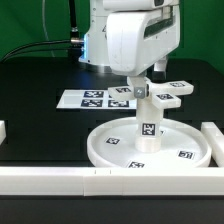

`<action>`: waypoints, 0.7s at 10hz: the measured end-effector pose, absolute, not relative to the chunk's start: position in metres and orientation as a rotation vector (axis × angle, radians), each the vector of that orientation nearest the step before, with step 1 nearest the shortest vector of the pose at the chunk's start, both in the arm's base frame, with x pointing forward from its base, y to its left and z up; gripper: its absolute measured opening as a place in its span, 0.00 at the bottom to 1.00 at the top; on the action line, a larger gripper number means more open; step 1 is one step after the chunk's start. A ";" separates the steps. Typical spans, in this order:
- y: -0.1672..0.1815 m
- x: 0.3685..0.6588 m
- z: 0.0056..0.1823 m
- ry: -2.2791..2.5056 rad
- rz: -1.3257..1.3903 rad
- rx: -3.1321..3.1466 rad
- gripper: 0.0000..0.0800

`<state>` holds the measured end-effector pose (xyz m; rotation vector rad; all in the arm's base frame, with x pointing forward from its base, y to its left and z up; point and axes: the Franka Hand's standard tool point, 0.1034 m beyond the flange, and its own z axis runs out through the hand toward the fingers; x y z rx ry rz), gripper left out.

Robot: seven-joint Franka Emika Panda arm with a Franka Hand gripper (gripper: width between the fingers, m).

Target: Assemble round table

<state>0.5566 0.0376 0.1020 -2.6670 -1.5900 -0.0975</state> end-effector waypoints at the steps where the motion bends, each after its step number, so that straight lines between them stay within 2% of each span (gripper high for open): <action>1: 0.037 0.556 0.101 -1.589 -0.094 -2.667 0.81; 3: 0.035 0.556 0.099 -1.584 -0.090 -2.669 0.81; 4: 0.035 0.556 0.099 -1.583 -0.090 -2.669 0.64; 5: 0.035 0.556 0.099 -1.582 -0.091 -2.670 0.64; 6: 0.034 0.556 0.099 -1.559 -0.090 -2.684 0.55; 7: 0.034 0.556 0.099 -1.529 -0.090 -2.700 0.55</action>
Offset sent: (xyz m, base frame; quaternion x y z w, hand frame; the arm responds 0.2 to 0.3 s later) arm 0.0025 -0.0006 0.0018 -0.0067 0.0017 -0.0003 1.0000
